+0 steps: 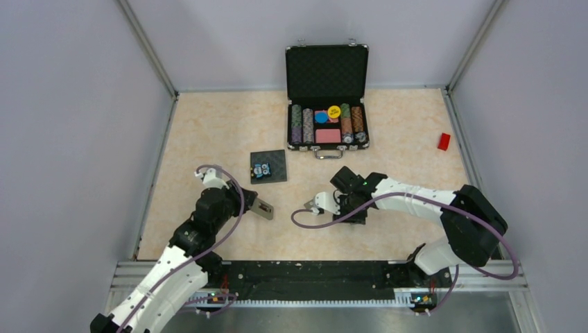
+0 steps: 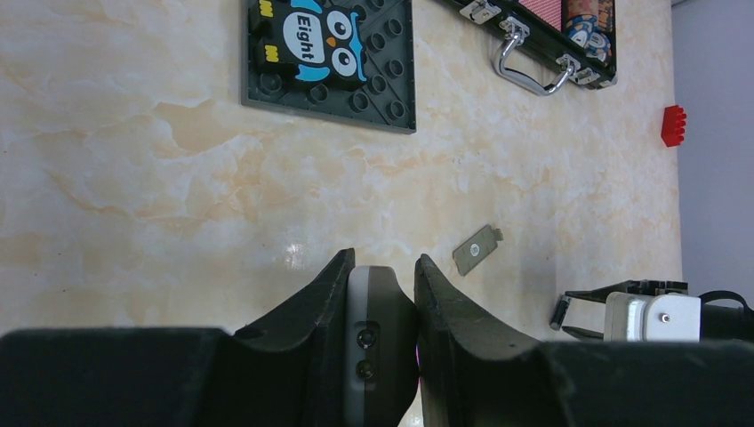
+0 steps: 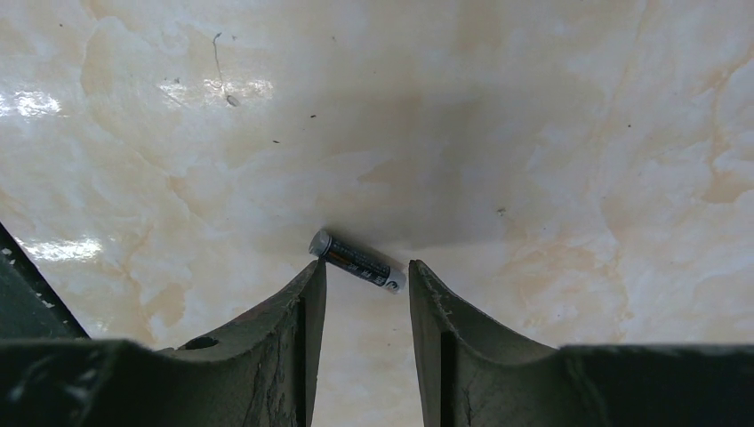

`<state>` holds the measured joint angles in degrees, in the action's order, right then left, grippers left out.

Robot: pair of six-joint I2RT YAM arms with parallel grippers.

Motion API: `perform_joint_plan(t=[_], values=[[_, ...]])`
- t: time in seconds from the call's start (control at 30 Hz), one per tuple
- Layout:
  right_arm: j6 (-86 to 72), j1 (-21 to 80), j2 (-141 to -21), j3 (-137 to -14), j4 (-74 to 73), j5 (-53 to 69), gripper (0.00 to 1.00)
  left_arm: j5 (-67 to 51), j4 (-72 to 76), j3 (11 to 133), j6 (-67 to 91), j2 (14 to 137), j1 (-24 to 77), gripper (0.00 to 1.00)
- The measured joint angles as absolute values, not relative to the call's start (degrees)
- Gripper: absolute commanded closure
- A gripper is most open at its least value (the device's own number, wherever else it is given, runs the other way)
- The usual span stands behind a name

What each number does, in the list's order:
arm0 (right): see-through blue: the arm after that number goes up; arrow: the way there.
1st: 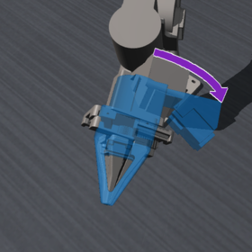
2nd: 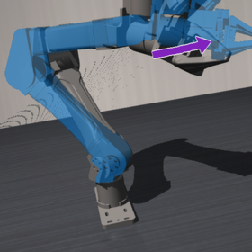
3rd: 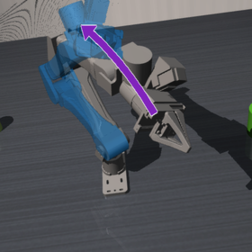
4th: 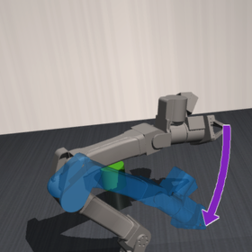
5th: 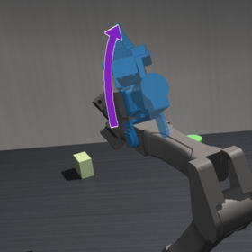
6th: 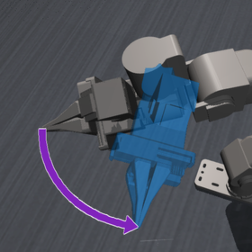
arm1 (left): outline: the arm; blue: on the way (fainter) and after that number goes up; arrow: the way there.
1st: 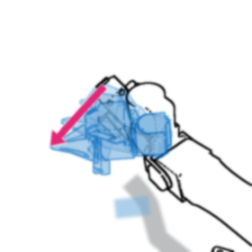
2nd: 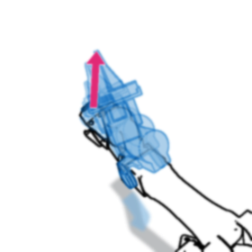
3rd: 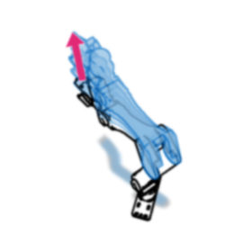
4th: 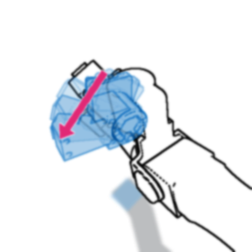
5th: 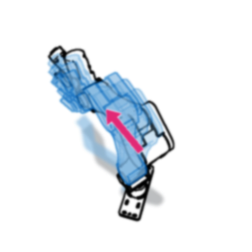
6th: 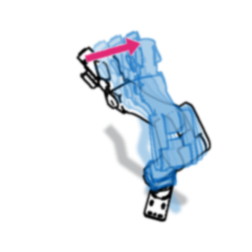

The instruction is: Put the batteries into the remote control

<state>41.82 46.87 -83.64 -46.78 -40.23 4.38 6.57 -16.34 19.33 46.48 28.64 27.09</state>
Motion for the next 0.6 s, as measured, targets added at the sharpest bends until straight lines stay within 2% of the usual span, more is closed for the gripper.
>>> perform_joint_plan(t=[0.23,0.6], values=[[42.44,46.68,-83.83,-46.48,-38.3,4.21,0.65,4.62,-15.4,19.4,46.35,29.78,25.69,1.0],[42.41,46.68,-83.59,-45.54,-37.63,4.23,0.65,2.48,-15.09,19.4,45.91,29.85,23.88,1.0]])
